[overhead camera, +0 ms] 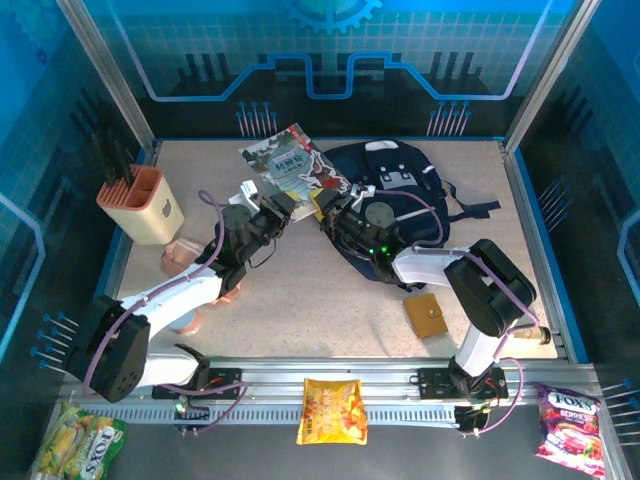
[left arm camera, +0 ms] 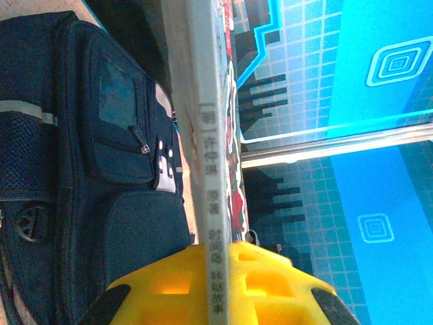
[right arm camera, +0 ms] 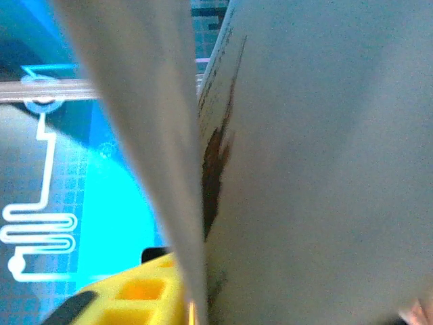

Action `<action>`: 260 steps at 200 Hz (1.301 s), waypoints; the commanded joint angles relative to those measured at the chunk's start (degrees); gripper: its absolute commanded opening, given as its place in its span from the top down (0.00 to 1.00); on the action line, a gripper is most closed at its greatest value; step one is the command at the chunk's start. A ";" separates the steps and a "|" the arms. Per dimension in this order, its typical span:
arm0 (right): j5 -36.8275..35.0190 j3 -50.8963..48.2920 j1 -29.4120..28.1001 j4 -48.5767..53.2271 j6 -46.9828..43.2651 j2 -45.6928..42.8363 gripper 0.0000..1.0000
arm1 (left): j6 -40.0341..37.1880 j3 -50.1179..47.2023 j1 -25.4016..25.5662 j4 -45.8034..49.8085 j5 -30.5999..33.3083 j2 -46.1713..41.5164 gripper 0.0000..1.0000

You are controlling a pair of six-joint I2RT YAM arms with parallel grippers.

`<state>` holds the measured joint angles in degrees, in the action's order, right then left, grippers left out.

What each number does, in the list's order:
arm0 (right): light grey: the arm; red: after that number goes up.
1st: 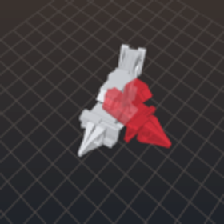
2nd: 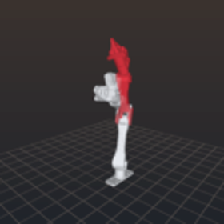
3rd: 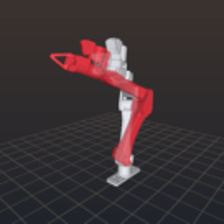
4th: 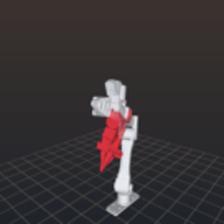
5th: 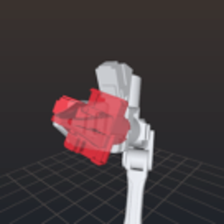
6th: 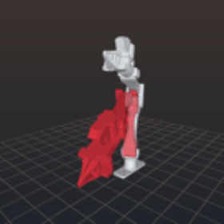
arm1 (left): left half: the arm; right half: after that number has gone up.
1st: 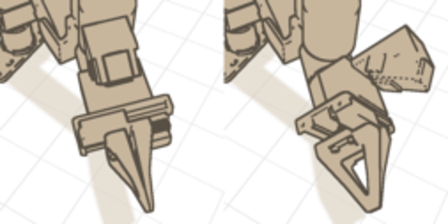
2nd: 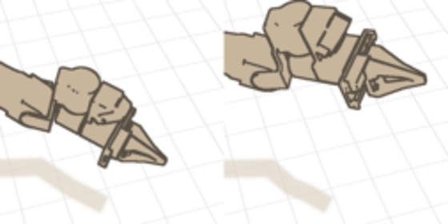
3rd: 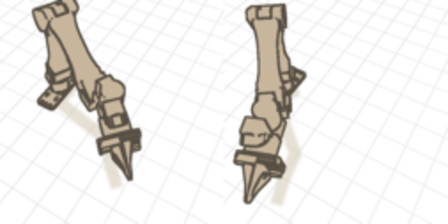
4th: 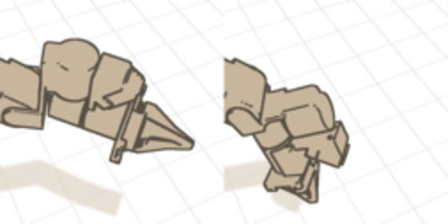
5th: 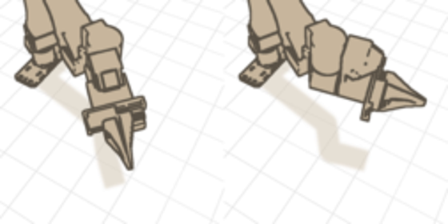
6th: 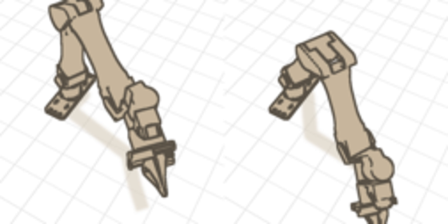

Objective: Pack books, pencil case, and school supplies into a backpack

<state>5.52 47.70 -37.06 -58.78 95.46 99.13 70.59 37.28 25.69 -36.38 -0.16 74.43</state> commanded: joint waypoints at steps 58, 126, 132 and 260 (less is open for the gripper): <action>-1.62 -5.24 5.58 13.99 -16.42 -15.15 1.00 | -11.08 3.10 0.07 12.43 3.43 -3.71 0.35; -5.26 -8.93 20.76 47.59 -32.08 -39.29 1.00 | -24.55 11.58 1.19 23.08 -4.79 0.79 0.23; -5.00 -9.07 22.38 49.77 -32.62 -40.82 1.00 | -25.76 13.43 1.58 24.67 -5.81 2.32 0.22; 1.66 -6.27 50.83 82.80 -43.99 -57.43 1.00 | -62.51 61.89 19.41 67.00 -0.44 41.95 0.17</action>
<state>5.56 38.39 10.09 16.88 56.25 43.05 20.18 90.91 43.00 17.37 -4.45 111.48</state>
